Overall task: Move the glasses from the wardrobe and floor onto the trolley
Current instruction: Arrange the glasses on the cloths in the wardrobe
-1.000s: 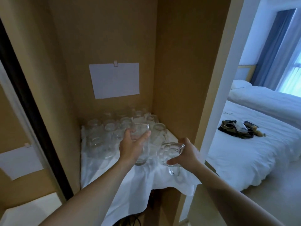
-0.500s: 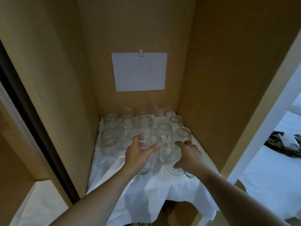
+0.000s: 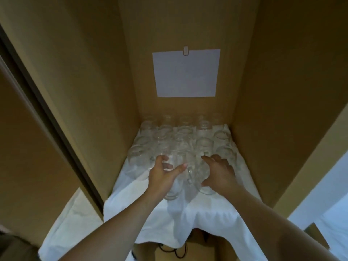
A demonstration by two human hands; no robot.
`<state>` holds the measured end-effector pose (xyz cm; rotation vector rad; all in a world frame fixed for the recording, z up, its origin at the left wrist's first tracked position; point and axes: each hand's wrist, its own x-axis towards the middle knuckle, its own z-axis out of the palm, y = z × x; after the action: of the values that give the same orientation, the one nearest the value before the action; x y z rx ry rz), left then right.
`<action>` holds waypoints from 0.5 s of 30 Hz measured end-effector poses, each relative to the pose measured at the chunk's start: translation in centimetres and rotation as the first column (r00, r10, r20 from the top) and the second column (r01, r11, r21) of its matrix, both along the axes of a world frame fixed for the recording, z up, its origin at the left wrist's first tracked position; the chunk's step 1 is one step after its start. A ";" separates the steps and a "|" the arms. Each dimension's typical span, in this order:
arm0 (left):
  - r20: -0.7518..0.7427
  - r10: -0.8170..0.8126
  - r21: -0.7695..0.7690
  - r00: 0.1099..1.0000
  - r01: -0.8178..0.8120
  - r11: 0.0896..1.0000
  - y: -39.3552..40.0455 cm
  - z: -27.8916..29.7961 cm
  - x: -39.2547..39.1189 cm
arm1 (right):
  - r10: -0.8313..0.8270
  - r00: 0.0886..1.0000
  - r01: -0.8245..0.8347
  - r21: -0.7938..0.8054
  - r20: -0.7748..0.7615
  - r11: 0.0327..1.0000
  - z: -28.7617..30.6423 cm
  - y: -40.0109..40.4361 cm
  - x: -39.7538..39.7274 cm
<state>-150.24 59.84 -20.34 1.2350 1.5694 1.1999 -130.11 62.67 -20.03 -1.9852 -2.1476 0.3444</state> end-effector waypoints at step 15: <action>-0.055 0.195 0.165 0.979 -0.184 0.969 -4.5 2.3 2.7 | 0.198 0.857 -0.137 0.160 -0.476 0.977 0.1 -3.9 0.4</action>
<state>-147.55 55.31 -18.04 1.2625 1.7015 1.4411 -129.70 58.73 -19.92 -1.4448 -1.9524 0.6507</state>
